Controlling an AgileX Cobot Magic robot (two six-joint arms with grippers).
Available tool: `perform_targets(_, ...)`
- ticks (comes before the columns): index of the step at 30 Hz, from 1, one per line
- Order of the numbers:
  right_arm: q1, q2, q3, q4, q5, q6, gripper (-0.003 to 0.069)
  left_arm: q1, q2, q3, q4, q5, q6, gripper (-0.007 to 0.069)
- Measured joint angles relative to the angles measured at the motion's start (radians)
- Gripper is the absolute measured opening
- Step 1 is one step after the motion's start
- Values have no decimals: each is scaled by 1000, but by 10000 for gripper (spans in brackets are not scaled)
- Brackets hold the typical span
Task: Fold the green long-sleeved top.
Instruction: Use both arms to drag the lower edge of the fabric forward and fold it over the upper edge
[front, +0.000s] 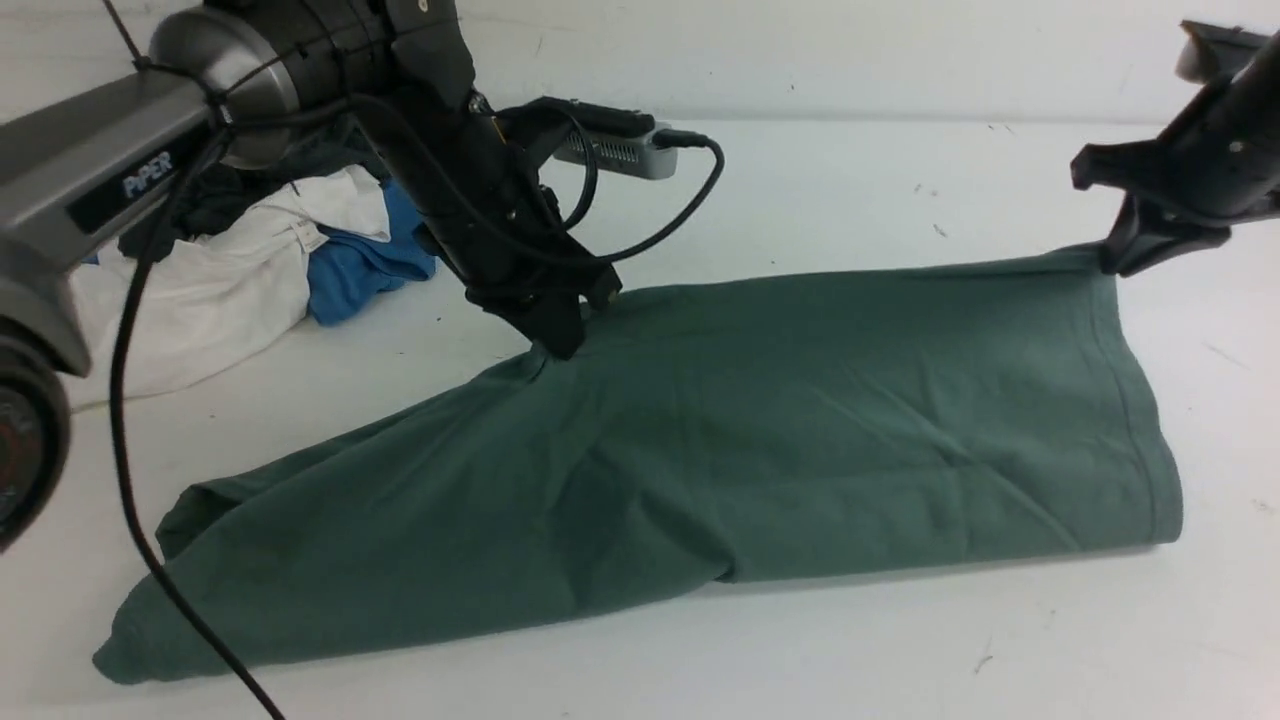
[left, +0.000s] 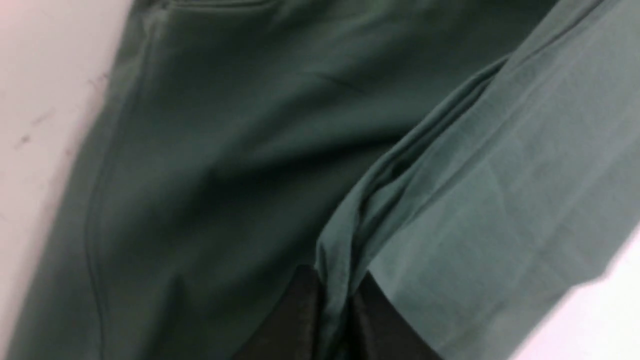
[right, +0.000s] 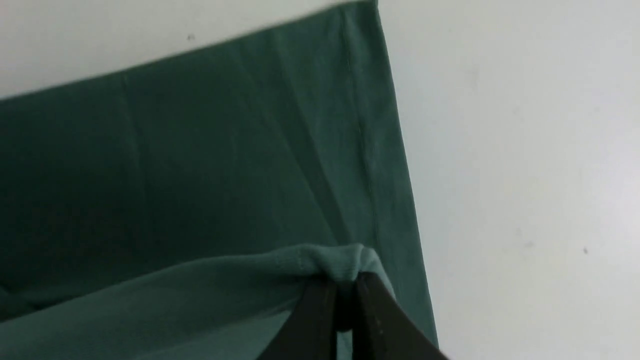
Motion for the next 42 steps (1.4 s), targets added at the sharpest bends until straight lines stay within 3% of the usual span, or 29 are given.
perform_targets(9, 1, 210, -73, 1, -119, -12, 15, 0, 146, -46, 42, -119, 2, 27)
perform_targets(20, 6, 259, -88, 31, -314, -21, 15, 0, 168, -52, 49, -207, -1, 27)
perform_targets(26, 10, 267, -103, 107, -511, -22, 15, 0, 176, -52, 47, -253, -42, 31)
perform_targets(30, 29, 305, -104, 160, -667, -22, 33, 0, 183, -52, 52, -289, -97, 87)
perform_targets(34, 68, 360, -104, 192, -835, -52, 166, 1, 192, -52, 109, -320, -187, 245)
perform_targets(35, 69, 361, -104, 193, -839, -54, 175, 1, 192, -52, 109, -320, -192, 253)
perform_targets(39, 89, 356, -104, 193, -868, -85, 411, 1, 187, -52, 202, -319, -279, 394)
perform_targets(42, 79, 330, -104, 184, -806, -111, 507, 1, 170, -56, 273, -299, -307, 420)
